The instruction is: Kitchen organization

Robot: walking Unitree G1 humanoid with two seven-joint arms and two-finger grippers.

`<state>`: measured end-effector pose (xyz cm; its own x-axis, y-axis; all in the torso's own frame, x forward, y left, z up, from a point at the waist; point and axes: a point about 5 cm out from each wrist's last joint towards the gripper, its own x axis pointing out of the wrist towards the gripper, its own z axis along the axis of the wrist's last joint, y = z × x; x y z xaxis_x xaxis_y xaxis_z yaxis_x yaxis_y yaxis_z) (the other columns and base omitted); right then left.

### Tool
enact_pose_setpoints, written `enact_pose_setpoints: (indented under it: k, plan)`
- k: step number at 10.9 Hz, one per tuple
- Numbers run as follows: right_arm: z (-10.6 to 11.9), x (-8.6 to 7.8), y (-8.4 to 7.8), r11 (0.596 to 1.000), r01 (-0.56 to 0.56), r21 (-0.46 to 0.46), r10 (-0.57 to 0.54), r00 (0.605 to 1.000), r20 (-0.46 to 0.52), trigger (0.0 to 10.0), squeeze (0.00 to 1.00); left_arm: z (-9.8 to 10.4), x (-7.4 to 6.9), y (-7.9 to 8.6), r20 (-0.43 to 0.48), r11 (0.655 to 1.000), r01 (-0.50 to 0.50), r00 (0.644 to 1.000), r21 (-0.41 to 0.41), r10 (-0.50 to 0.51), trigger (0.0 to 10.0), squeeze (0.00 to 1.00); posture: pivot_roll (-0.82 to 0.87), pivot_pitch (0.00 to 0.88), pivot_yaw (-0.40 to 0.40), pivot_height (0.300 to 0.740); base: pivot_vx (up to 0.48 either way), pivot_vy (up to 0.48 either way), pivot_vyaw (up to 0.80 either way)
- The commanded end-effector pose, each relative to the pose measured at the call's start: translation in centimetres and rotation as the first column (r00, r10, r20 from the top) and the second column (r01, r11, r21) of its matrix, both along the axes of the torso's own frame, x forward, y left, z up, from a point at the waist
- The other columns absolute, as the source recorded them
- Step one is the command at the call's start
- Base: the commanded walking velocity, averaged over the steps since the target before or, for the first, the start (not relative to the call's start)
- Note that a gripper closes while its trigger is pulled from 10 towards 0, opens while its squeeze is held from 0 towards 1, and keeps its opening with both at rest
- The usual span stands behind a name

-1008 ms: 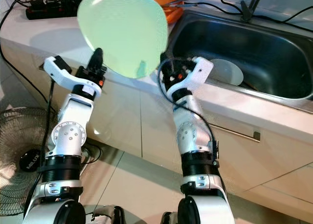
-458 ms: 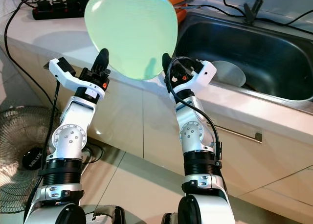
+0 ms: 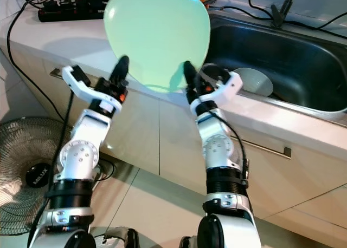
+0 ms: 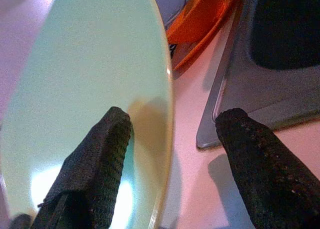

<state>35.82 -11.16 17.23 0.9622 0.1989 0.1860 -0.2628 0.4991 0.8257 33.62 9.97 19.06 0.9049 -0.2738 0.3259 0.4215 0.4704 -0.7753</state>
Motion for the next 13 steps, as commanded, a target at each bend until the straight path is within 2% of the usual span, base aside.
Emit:
enact_pose_setpoints:
  k: [1,2,3,11,13]
  plan:
    - [1.33,0.14,1.52,0.995,-0.042,0.086,0.040,0.999,0.025,8.5,0.00,1.62,-0.36,-1.30,0.072,0.998,0.041,0.997,-0.040,-0.038,10.0,0.00,0.12,0.054,-0.005,0.740,0.000,0.000,0.00]
    - [1.37,0.08,1.56,0.991,-0.056,0.119,0.053,0.998,0.027,2.6,0.00,1.61,-0.36,-1.25,0.071,0.998,0.040,0.997,-0.040,-0.038,10.0,0.00,0.12,0.059,-0.005,0.740,0.000,0.000,0.00]
    - [1.54,-0.05,1.62,0.988,-0.075,0.136,0.070,0.997,0.039,0.0,0.00,1.55,-0.38,-1.26,0.068,0.998,0.040,0.997,-0.038,-0.038,10.0,0.00,0.11,0.062,-0.004,0.740,0.000,0.000,0.00]
    - [1.96,-0.43,1.80,0.981,-0.126,0.149,0.116,0.990,0.074,0.0,0.00,0.93,-0.30,-1.76,0.035,0.998,0.055,0.998,-0.011,-0.055,10.0,0.00,0.11,0.086,-0.004,0.740,0.000,0.000,0.00]
    - [2.08,-0.55,1.92,0.977,-0.139,0.160,0.126,0.988,0.086,0.0,0.00,0.80,-0.37,-2.21,0.029,0.996,0.085,0.996,0.003,-0.085,10.0,0.00,0.11,0.090,-0.005,0.740,0.000,0.000,0.00]
